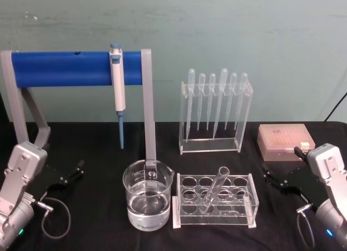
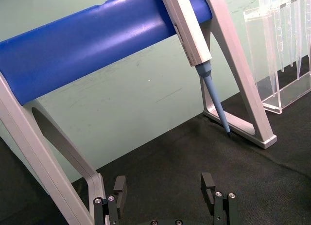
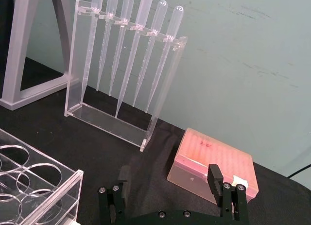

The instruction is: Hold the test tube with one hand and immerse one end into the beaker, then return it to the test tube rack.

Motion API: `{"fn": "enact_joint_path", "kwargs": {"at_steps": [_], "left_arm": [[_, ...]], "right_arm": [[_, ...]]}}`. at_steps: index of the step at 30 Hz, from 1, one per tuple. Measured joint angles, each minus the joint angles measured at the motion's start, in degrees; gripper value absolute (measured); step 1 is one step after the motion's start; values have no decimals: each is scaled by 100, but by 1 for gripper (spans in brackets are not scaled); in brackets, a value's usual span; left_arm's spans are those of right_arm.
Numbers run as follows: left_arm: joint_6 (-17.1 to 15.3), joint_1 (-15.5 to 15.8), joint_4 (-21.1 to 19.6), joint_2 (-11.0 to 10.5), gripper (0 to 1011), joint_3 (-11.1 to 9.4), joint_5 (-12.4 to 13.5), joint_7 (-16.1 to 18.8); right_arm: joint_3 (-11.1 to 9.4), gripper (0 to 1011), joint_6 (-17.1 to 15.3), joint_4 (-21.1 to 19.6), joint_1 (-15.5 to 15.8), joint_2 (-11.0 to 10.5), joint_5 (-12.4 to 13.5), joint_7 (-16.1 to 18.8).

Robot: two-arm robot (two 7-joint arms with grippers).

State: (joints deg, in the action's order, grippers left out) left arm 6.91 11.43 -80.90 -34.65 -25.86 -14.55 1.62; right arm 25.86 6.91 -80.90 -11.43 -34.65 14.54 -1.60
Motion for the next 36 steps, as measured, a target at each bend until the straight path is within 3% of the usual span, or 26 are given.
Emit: {"fn": "enact_joint_path", "kwargs": {"at_steps": [36], "left_arm": [[0,0,0,0,1000,0,0,0]], "right_arm": [[0,1002,-1,0,0,0,0,-2]]}}
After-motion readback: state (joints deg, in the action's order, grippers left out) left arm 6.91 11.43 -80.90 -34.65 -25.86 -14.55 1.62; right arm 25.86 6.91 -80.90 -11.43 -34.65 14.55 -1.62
